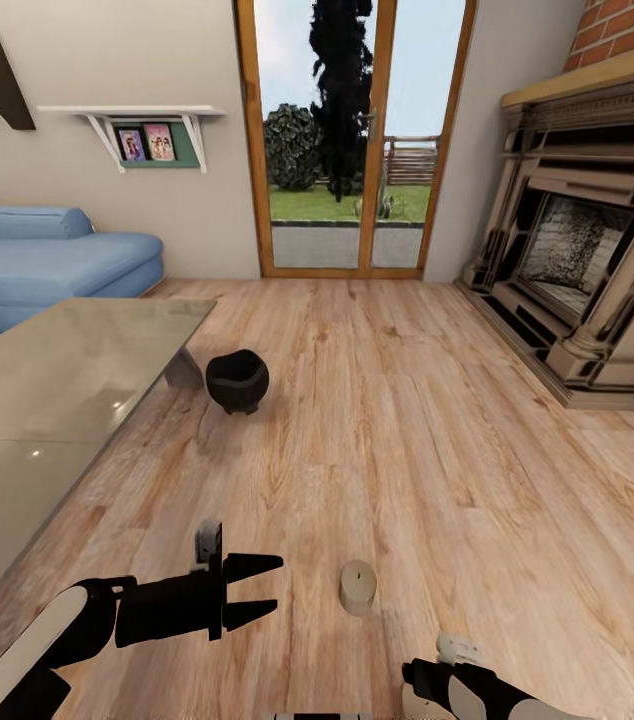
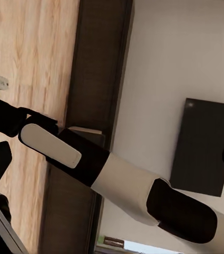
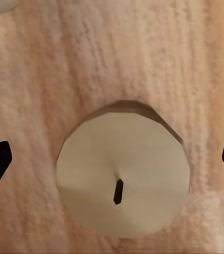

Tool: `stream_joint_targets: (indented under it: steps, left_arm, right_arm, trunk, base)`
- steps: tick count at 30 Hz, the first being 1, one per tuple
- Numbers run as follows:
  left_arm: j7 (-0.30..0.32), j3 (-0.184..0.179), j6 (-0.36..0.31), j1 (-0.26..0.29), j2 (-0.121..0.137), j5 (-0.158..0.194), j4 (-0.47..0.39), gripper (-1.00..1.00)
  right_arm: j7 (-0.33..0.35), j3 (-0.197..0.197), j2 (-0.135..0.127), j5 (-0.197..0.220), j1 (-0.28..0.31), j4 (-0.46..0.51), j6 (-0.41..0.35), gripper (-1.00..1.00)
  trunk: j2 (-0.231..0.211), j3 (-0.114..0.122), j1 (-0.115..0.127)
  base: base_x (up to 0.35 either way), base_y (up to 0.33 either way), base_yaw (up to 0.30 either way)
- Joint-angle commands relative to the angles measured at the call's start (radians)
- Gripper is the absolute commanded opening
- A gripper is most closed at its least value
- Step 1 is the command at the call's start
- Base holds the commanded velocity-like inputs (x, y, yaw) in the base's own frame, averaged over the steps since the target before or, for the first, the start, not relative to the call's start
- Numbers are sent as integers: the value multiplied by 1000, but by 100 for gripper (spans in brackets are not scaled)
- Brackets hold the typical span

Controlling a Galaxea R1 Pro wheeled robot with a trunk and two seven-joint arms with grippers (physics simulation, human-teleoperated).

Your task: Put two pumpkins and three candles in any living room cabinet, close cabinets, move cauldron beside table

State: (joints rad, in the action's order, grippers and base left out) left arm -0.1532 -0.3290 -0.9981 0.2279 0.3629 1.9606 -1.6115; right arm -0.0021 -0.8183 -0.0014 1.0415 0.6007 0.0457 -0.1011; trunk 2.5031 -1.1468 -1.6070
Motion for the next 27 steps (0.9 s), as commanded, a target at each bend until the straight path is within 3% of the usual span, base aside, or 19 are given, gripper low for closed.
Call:
stream_joint_targets:
  steps: [1, 18, 27]
  left_arm:
    - [-9, -1, -1, 1, 1, 11, -1, 100]
    - [-9, -2, -2, 1, 1, 14, -2, 100]
    - [-9, -2, -1, 1, 1, 14, -2, 100]
  right_arm:
    - [0, -6, 0, 6, 1, 0, -3, 100]
    - [1, -7, 5, 2, 1, 2, 5, 100]
    - [1, -7, 6, 2, 1, 2, 9, 100]
  trunk:
    - [1, -5, 0]
    - [2, -20, -2]
    - [3, -51, -6]
  base:
    - [0, 0, 0]
    - [0, 0, 0]
    - [0, 0, 0]
